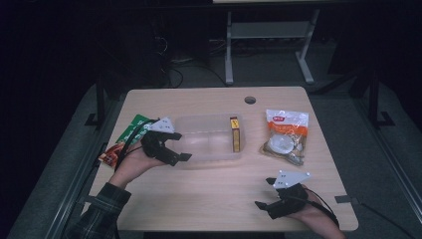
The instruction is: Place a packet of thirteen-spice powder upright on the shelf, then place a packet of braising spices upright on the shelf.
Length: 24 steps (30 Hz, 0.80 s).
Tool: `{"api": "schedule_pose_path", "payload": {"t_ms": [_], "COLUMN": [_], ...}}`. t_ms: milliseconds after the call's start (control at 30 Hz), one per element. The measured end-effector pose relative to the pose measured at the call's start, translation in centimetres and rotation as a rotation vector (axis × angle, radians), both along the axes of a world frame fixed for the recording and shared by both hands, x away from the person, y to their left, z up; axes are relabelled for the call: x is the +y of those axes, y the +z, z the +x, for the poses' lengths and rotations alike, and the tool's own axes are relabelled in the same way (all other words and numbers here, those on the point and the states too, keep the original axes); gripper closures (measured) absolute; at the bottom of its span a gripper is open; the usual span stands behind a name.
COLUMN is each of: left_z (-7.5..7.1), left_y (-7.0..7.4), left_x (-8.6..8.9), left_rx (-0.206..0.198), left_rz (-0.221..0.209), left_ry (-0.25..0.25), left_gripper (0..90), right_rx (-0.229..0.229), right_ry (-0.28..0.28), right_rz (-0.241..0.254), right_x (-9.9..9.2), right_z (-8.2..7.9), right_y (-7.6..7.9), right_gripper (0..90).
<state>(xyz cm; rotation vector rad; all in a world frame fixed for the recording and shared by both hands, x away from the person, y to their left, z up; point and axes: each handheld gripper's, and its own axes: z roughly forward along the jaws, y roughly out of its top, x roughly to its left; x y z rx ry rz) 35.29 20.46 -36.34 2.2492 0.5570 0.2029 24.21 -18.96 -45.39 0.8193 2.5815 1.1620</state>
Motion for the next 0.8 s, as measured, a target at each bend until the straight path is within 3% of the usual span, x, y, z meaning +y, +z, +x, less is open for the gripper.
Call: {"api": "schedule_pose_path", "payload": {"t_ms": [200,367,433,667,800], "left_z": [-1.8,-2.9,-3.2,-3.5,-3.0], "left_y": [-1.7,-2.8,-3.2,-4.7,-5.0], "left_x": [1.9,3.6,4.4,7.3,9.0], "left_rx": [-0.007,-0.005,0.008,0.023,0.012], "left_rz": [-0.008,0.01,-0.006,0.003,0.033], "left_ry": [0.047,0.079,0.105,0.186,0.247], "left_gripper": [15.5,15.4,15.5,15.4,16.0], "right_rx": [-0.005,-0.005,-0.005,-0.002,0.001], "right_ry": [0.002,0.002,0.003,0.005,0.004], "right_rz": [-0.003,-0.006,-0.005,-0.002,-0.007], "right_x": [0.0,0.0,0.0,0.2,0.1], "right_z": [0.1,0.3,0.3,0.5,0.6], "right_y": [-0.1,-0.1,-0.1,-0.1,-0.2], "right_gripper": [13.9,13.9,13.9,13.9,13.9]}}
